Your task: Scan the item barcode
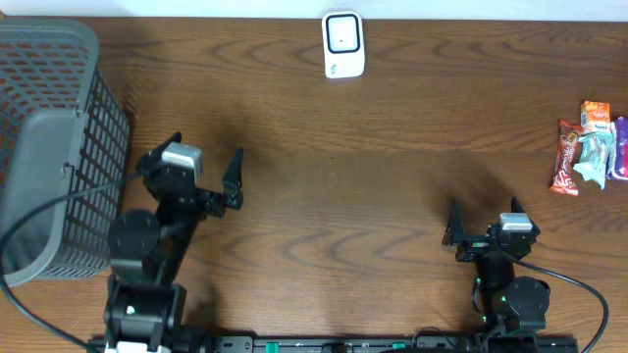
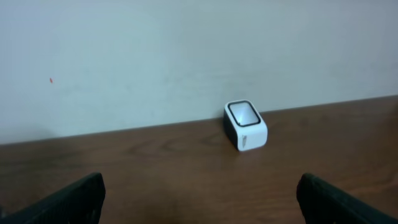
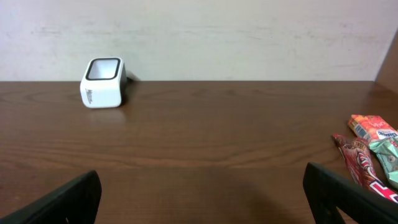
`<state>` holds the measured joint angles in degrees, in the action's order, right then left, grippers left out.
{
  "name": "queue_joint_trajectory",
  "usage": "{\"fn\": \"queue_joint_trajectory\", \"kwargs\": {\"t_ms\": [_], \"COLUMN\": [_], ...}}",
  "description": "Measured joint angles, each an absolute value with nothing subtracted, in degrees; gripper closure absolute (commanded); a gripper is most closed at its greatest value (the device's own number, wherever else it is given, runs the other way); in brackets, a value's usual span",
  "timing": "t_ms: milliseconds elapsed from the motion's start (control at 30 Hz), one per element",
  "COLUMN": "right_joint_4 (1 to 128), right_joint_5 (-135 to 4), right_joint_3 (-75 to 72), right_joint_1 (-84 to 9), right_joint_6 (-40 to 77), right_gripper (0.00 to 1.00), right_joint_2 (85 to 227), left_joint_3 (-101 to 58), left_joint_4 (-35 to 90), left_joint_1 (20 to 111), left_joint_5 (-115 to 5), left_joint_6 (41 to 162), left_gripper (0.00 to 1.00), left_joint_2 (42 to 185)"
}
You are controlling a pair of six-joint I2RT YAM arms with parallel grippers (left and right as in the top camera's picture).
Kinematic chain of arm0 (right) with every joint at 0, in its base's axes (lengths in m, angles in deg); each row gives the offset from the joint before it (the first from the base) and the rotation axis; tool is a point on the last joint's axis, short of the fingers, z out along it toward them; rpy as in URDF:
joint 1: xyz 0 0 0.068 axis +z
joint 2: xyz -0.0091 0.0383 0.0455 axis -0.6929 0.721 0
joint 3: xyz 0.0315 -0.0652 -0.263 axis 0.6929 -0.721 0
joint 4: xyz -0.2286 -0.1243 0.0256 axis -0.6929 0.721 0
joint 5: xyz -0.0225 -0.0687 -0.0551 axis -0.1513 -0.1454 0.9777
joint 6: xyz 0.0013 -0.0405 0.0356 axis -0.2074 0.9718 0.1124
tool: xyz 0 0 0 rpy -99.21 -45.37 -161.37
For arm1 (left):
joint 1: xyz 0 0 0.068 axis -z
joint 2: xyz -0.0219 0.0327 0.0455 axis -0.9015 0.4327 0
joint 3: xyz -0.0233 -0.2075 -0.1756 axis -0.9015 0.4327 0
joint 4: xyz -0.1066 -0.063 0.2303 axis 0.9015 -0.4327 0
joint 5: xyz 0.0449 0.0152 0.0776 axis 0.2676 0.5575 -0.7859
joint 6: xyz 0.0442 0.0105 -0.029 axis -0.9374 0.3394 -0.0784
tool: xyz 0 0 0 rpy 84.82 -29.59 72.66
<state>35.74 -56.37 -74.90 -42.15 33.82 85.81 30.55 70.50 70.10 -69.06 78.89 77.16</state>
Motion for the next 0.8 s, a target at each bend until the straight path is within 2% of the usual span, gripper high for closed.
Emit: {"fn": "queue_joint_trajectory", "kwargs": {"t_ms": [467, 800], "right_joint_4": [35.72, 35.74], "right_joint_5": [-56.37, -56.37], "right_joint_3": [-74.90, -74.90], "right_joint_1": [-42.13, -42.15], "right_joint_6": [33.82, 33.82], "right_gripper": [0.01, 0.01], "right_joint_2": [85.81, 85.81], "left_joint_3": [46.05, 50.59], "left_joint_4": [82.22, 83.60], "left_joint_1": [70.10, 70.10], "left_joint_5": [-69.04, -69.06], "left_joint_6": [78.85, 78.85], "left_gripper": [0.02, 0.02], "left_joint_2": [61.55, 55.89]}}
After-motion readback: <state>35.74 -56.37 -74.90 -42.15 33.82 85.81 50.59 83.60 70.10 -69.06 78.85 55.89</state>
